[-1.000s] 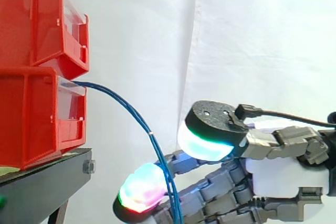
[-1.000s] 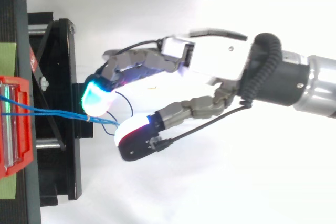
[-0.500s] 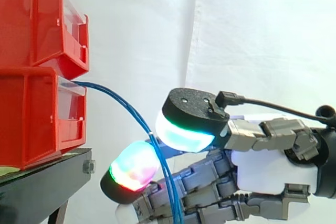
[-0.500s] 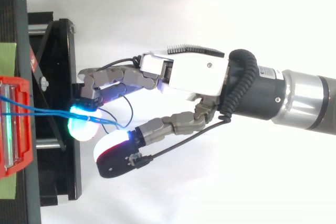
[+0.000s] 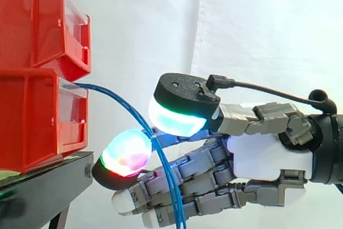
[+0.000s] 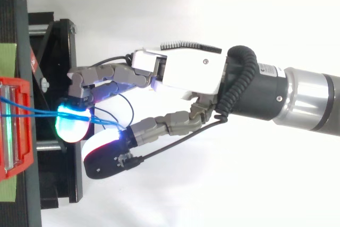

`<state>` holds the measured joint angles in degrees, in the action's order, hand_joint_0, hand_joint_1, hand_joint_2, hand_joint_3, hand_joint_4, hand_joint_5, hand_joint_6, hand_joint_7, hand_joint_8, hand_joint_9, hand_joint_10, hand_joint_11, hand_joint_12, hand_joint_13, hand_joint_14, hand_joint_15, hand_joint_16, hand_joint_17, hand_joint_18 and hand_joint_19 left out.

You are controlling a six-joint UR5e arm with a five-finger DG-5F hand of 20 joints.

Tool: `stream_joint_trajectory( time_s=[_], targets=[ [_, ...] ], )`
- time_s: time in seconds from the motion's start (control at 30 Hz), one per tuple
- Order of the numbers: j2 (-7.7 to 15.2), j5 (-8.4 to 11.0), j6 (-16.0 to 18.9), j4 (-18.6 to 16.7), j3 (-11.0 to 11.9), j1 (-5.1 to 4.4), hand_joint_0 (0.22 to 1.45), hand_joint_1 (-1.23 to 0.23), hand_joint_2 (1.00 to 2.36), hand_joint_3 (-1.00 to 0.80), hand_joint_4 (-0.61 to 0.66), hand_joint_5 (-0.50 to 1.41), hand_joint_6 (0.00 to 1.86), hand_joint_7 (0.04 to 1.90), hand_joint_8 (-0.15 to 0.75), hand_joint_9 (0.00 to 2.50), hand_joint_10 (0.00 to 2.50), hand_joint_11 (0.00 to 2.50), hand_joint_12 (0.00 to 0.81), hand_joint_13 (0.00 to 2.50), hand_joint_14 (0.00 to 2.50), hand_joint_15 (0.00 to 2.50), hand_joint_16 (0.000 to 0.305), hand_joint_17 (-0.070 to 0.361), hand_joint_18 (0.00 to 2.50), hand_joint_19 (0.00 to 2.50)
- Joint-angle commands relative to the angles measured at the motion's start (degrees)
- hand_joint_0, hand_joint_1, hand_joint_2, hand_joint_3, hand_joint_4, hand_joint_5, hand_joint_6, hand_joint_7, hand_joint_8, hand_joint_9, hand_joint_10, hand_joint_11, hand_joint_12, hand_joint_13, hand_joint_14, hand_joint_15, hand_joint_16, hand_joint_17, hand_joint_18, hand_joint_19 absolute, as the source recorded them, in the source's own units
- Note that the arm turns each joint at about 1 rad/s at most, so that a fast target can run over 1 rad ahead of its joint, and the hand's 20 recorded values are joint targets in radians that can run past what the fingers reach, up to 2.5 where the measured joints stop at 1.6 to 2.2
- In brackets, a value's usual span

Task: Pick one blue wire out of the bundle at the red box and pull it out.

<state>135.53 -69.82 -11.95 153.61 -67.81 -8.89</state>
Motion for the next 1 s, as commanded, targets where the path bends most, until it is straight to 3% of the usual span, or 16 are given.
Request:
stream_joint_trajectory(
  time_s=[0.0, 0.27, 0.6, 0.97],
  targets=[
    [0.00, -0.23, 0.53, 0.20, 0.04, 0.54, 0.57, -0.64, 1.01, -0.40, 0.38, -0.12, 0.50, 0.96, 0.260, 0.65, 0.01, 0.22, 0.358, 0.24, 0.01, 0.14, 0.060, 0.136, 0.09, 0.33],
    [0.00, -0.58, 0.97, 0.81, -0.04, 1.68, 0.60, -0.62, 1.01, -0.35, 0.41, -0.10, 0.50, 1.00, 0.265, 0.70, 0.01, 0.21, 0.355, 0.28, 0.01, 0.14, 0.060, 0.134, 0.13, 0.33],
    [0.00, -1.73, 1.32, 2.57, -0.04, 2.29, 0.62, -0.64, 1.01, -0.26, 0.33, -0.08, 0.50, 1.28, 0.273, 0.69, 0.01, 0.25, 0.354, 0.29, 0.01, 0.15, 0.059, 0.133, 0.15, 0.34],
    [-0.09, -2.08, 1.32, 2.57, -0.04, 2.29, 0.57, -0.63, 1.01, -0.35, 0.35, -0.10, 0.50, 1.18, 0.272, 0.68, 0.01, 0.27, 0.361, 0.29, 0.01, 0.16, 0.060, 0.135, 0.16, 0.36]
  ],
)
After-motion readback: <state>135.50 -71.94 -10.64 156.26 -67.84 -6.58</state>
